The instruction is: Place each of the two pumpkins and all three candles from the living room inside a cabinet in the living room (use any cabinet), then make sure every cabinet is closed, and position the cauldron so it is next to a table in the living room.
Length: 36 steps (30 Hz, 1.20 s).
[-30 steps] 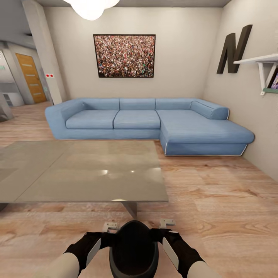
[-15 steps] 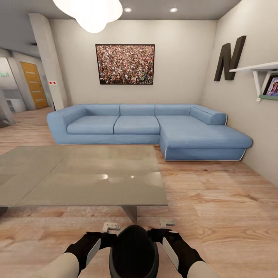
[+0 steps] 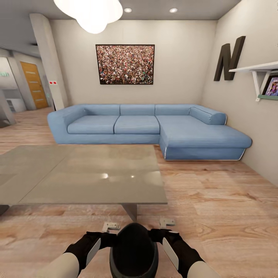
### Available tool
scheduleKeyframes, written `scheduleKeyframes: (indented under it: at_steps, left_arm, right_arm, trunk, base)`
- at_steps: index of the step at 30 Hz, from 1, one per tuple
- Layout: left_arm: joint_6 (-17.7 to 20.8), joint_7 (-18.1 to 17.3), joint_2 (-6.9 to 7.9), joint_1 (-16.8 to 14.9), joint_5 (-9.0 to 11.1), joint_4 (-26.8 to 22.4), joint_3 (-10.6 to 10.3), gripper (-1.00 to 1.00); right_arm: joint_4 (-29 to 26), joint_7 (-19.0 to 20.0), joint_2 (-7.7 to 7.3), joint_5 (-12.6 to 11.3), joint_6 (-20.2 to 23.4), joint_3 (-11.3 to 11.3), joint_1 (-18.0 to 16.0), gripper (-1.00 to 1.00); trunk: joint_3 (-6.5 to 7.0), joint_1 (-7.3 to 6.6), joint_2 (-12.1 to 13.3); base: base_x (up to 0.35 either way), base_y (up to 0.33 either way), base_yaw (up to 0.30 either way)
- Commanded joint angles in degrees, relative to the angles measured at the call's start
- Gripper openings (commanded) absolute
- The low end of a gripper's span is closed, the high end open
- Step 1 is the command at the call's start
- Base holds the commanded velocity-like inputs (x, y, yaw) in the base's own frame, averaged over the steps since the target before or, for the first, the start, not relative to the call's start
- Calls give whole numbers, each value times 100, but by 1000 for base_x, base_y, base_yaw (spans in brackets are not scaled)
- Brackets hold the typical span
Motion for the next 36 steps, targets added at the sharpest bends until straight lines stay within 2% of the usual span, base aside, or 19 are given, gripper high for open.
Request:
scheduleKeyframes:
  at_steps: [1,9,21,26,36]
  left_arm:
    - [27,-11,3,0,-10,-14,-24,100]
    - [2,-11,3,0,-4,-21,-24,100]
    - [103,5,3,0,-42,43,-24,100]
    - [279,6,3,0,-41,55,-24,100]
    - [369,6,3,0,-41,58,-20,100]
  right_arm:
    - [-9,-51,0,-60,23,25,-2,100]
    - [-6,-51,0,-60,23,24,-2,100]
    - [-7,-50,0,-60,39,30,-2,100]
    - [-39,-44,0,-60,454,31,-2,100]
    - [-64,-50,0,-60,804,24,-2,100]
  trunk:
    - [-6,-2,-2]
    - [16,-6,0]
    - [232,-269,481]
    - [321,-379,682]
    - [501,-599,1083]
  base:
    - [-86,0,0]
    - [-25,0,0]
    - [-1,0,0]
    - [0,0,0]
    - [0,0,0]
